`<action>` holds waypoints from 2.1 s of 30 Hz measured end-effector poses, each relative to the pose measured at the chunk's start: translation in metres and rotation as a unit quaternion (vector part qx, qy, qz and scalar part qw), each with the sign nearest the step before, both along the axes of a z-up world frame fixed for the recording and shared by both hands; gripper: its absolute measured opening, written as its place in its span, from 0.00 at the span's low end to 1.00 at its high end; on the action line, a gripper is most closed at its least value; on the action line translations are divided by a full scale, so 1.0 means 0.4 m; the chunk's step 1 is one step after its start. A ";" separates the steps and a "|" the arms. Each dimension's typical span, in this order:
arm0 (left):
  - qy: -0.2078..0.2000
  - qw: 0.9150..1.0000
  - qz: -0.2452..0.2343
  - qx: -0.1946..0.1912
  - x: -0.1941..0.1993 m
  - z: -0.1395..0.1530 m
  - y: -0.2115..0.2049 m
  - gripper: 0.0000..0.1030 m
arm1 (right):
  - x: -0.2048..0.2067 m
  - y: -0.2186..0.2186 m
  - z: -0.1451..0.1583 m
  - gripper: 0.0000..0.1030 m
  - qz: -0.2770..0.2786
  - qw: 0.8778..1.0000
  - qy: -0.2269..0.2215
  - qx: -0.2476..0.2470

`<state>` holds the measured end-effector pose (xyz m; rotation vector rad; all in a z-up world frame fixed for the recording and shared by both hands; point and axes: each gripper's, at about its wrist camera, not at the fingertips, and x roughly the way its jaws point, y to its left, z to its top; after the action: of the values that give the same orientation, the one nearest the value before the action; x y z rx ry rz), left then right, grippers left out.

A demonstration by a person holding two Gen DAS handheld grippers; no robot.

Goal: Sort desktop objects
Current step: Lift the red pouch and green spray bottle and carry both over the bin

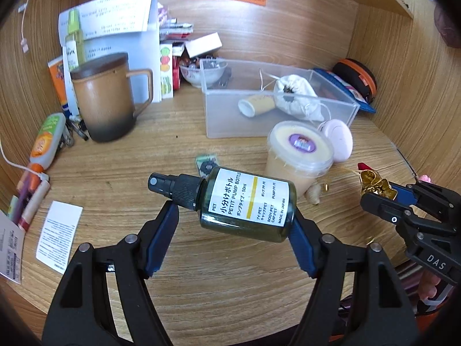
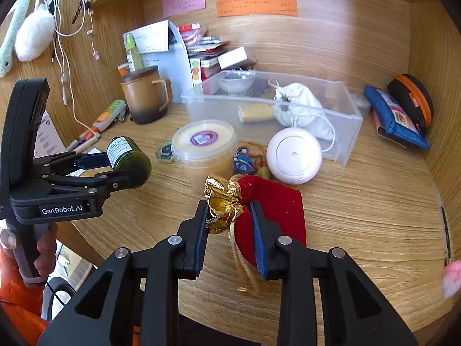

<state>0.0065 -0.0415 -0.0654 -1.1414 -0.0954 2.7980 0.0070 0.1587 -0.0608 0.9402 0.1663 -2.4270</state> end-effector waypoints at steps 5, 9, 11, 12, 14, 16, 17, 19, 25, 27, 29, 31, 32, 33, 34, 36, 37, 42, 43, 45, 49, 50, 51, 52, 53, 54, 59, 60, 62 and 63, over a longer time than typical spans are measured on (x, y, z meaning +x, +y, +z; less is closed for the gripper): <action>0.020 1.000 -0.001 -0.004 0.015 0.033 0.005 0.70 | 0.009 0.019 0.040 0.25 -0.006 1.000 0.015 -0.006; 0.038 0.999 -0.002 -0.009 0.020 0.068 0.011 0.70 | 0.009 0.037 0.077 0.25 -0.012 0.999 0.029 -0.011; 0.046 0.999 -0.002 -0.014 0.023 0.081 0.014 0.70 | 0.011 0.043 0.092 0.25 -0.016 0.999 0.037 -0.013; 0.051 0.999 -0.004 -0.016 0.023 0.089 0.016 0.70 | 0.011 0.047 0.099 0.25 -0.017 0.999 0.041 -0.012; 0.059 0.998 -0.005 -0.020 0.023 0.106 0.018 0.70 | 0.010 0.053 0.117 0.25 -0.022 0.998 0.051 -0.011; 0.066 0.998 -0.008 -0.023 0.022 0.121 0.022 0.70 | 0.007 0.061 0.135 0.25 -0.026 0.998 0.060 -0.013; 0.069 0.997 -0.010 -0.025 0.020 0.130 0.024 0.70 | 0.004 0.064 0.141 0.25 -0.026 0.998 0.062 -0.014; 0.074 0.997 -0.011 -0.030 0.015 0.142 0.029 0.70 | -0.004 0.071 0.155 0.25 -0.029 0.997 0.068 -0.015; 0.099 0.994 -0.016 -0.036 0.002 0.192 0.047 0.70 | -0.036 0.083 0.190 0.25 -0.034 0.996 0.085 -0.012; 0.104 0.994 -0.018 -0.037 -0.007 0.205 0.054 0.70 | -0.050 0.086 0.201 0.25 -0.033 0.995 0.089 -0.014; 0.111 0.993 -0.021 -0.037 -0.018 0.219 0.060 0.70 | -0.063 0.089 0.210 0.25 -0.034 0.995 0.093 -0.015; 0.114 0.993 -0.025 -0.034 -0.031 0.229 0.064 0.70 | -0.079 0.093 0.223 0.25 -0.031 0.995 0.095 -0.020; 0.114 0.993 -0.028 -0.033 -0.038 0.234 0.067 0.70 | -0.087 0.094 0.227 0.25 -0.030 0.995 0.095 -0.023; 0.115 0.992 -0.030 -0.034 -0.047 0.238 0.071 0.70 | -0.097 0.094 0.233 0.25 -0.031 0.995 0.096 -0.025; 0.116 0.992 -0.031 -0.036 -0.056 0.243 0.074 0.70 | -0.104 0.094 0.237 0.25 -0.030 0.994 0.098 -0.025; 0.116 0.992 -0.034 -0.037 -0.078 0.251 0.078 0.70 | -0.123 0.093 0.247 0.25 -0.030 0.994 0.101 -0.024; 0.115 0.992 -0.036 -0.036 -0.090 0.255 0.079 0.70 | -0.131 0.091 0.250 0.25 -0.030 0.994 0.102 -0.024; 0.110 0.992 -0.042 -0.034 -0.152 0.268 0.088 0.70 | -0.184 0.084 0.271 0.25 -0.031 0.994 0.106 -0.025; 0.109 0.993 -0.043 -0.034 -0.165 0.269 0.089 0.70 | -0.194 0.081 0.274 0.25 -0.030 0.994 0.107 -0.025; 0.102 0.993 -0.046 -0.033 -0.194 0.269 0.092 0.70 | -0.217 0.077 0.280 0.25 -0.028 0.994 0.105 -0.027; 0.090 0.994 -0.048 -0.033 -0.251 0.266 0.094 0.70 | -0.264 0.068 0.284 0.25 -0.028 0.994 0.104 -0.022; 0.085 0.995 -0.048 -0.030 -0.269 0.265 0.092 0.70 | -0.279 0.065 0.283 0.25 -0.027 0.994 0.102 -0.022; 0.081 0.995 -0.049 -0.028 -0.283 0.262 0.090 0.70 | -0.291 0.063 0.282 0.25 -0.028 0.994 0.100 -0.021; 0.079 0.995 -0.049 -0.028 -0.296 0.261 0.090 0.70 | -0.307 0.062 0.280 0.25 -0.028 0.995 0.097 -0.020; 0.075 0.996 -0.049 -0.028 -0.308 0.259 0.089 0.70 | -0.319 0.061 0.277 0.25 -0.027 0.995 0.094 -0.019; 0.071 0.996 -0.048 -0.028 -0.323 0.255 0.087 0.70 | -0.331 0.060 0.274 0.25 -0.028 0.995 0.091 -0.018; 0.049 0.997 -0.048 -0.017 -0.391 0.236 0.071 0.70 | -0.402 0.058 0.247 0.25 -0.029 0.997 0.069 -0.011; 0.045 0.998 -0.048 -0.016 -0.405 0.231 0.068 0.70 | -0.419 0.058 0.239 0.25 -0.029 0.998 0.062 -0.012; 0.037 0.998 -0.046 -0.017 -0.431 0.220 0.066 0.70 | -0.443 0.058 0.226 0.25 -0.030 0.998 0.054 -0.009; 0.031 0.998 -0.045 -0.019 -0.446 0.212 0.064 0.70 | -0.454 0.057 0.220 0.25 -0.031 0.998 0.051 -0.008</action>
<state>-0.1720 -0.0157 0.0194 -1.0375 0.0150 2.7634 -0.1746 0.1814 0.0273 0.8269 0.1571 -2.5314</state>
